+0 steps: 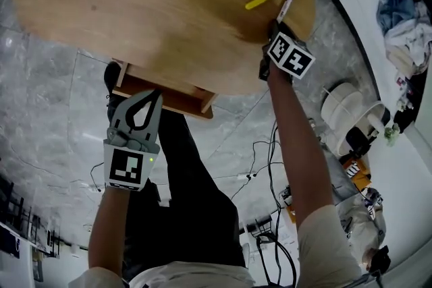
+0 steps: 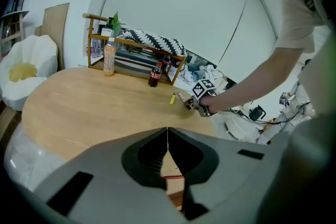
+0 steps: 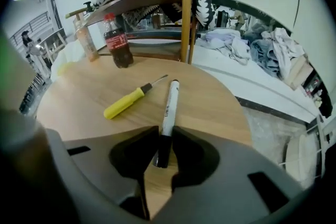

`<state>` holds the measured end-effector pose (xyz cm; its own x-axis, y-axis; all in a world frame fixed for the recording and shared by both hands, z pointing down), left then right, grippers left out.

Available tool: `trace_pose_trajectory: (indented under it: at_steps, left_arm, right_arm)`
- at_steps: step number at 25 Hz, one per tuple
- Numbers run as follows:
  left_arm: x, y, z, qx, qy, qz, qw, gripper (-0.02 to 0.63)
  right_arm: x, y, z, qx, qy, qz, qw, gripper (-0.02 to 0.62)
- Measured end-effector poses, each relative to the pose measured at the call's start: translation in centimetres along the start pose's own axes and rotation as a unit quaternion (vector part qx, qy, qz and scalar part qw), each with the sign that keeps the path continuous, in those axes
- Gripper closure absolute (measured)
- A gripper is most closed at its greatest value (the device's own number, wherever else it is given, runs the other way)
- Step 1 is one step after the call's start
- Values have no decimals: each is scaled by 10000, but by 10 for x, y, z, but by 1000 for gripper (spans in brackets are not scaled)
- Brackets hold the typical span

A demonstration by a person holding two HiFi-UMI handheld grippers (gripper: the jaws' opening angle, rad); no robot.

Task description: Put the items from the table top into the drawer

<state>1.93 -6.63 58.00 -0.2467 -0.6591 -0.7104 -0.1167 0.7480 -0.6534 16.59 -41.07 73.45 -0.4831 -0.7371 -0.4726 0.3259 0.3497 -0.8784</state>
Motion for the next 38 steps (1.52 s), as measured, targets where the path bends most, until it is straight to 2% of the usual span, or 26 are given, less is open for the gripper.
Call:
trace_pose_trajectory:
  at_steps: [3, 7, 13, 18, 23, 28, 38]
  left_arm:
    - [-4, -3, -4, 14, 62, -1, 10000, 584]
    - [-9, -4, -6, -48, 52, -60, 10000, 584]
    - [-12, -6, -5, -193, -95, -63, 9997, 584]
    - [-12, -10, -3, -361, -280, -48, 9989, 584]
    - [-15, -10, 1, -455, -333, -56, 9984, 584]
    - [-25, -9, -1, -536, -373, -129, 9978, 584]
    - [-39, 2, -9, -582, -377, -176, 9974, 584]
  right_arm:
    - [0, -1, -5, -79, -66, 153, 9998, 515]
    - [-4, 4, -10, 13, -111, 250, 9996, 517]
    - [-13, 19, -18, 346, -79, 314, 9989, 517]
    - [-28, 30, -27, 504, 27, 325, 9982, 515]
    - [-44, 40, -42, 645, 353, 333, 9967, 516]
    - [-61, 51, -62, 834, 443, 292, 9951, 515]
    - [-119, 83, -102, 1296, 27, 141, 9915, 515]
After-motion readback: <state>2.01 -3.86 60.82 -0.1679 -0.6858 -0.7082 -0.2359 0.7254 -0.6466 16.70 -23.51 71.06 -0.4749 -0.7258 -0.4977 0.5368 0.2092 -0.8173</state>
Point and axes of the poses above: the fingertips, and each gripper's own axes: y backward along the fingers, z to its right, x out of its top, the point moved 4 cm from there along y, backward along the fingers, and after that the axes turned 6 degrees about -y, right-handed, at the moved point
